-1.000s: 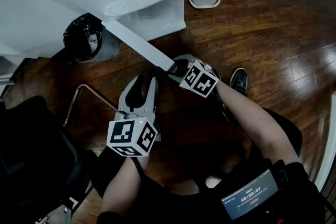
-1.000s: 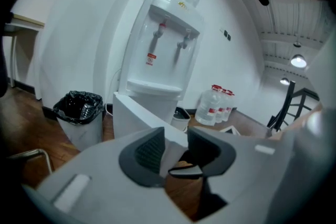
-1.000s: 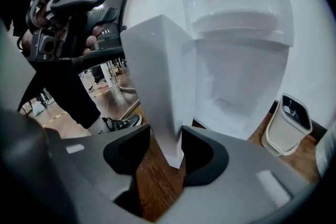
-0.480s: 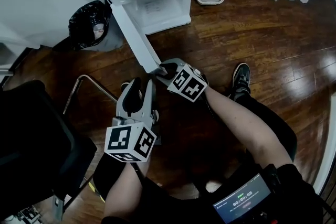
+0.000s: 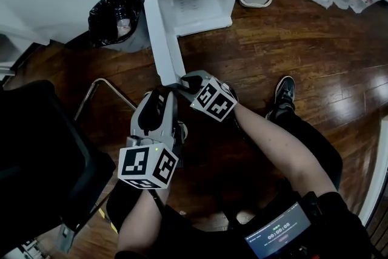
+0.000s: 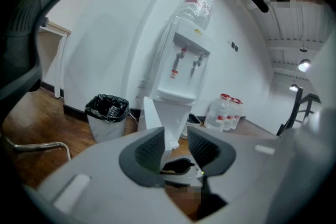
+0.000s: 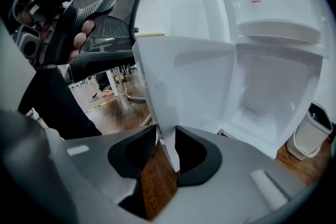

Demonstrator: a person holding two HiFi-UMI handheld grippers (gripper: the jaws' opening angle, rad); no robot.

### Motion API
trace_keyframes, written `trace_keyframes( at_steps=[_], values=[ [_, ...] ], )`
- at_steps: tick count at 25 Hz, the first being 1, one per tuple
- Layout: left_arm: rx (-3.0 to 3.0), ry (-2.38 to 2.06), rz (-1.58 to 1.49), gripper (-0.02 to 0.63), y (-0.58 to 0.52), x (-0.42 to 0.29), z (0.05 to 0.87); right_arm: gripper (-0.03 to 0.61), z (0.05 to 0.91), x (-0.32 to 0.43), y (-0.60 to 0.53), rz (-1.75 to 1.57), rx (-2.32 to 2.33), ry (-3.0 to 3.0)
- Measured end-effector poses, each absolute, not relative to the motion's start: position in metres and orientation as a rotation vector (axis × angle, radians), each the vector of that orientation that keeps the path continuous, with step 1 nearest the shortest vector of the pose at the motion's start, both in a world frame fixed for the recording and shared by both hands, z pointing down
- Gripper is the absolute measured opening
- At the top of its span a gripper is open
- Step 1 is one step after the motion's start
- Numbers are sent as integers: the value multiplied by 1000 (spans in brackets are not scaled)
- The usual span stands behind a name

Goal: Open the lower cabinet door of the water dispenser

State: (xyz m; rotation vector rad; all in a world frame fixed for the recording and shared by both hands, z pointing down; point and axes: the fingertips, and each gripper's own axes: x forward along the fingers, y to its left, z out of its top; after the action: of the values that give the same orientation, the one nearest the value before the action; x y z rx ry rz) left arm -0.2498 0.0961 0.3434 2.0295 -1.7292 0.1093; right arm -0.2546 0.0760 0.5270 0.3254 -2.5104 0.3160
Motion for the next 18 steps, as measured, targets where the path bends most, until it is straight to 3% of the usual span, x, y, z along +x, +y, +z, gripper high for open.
trace_keyframes(
  at_steps=[10,18],
  values=[
    [2073,-1706,26,156,89,-239,323,78,493,-165,50,412,565,-2497],
    [2094,-1688,90,156,95,-206,341,64,404,-93,64,452,679,-2557]
  ],
)
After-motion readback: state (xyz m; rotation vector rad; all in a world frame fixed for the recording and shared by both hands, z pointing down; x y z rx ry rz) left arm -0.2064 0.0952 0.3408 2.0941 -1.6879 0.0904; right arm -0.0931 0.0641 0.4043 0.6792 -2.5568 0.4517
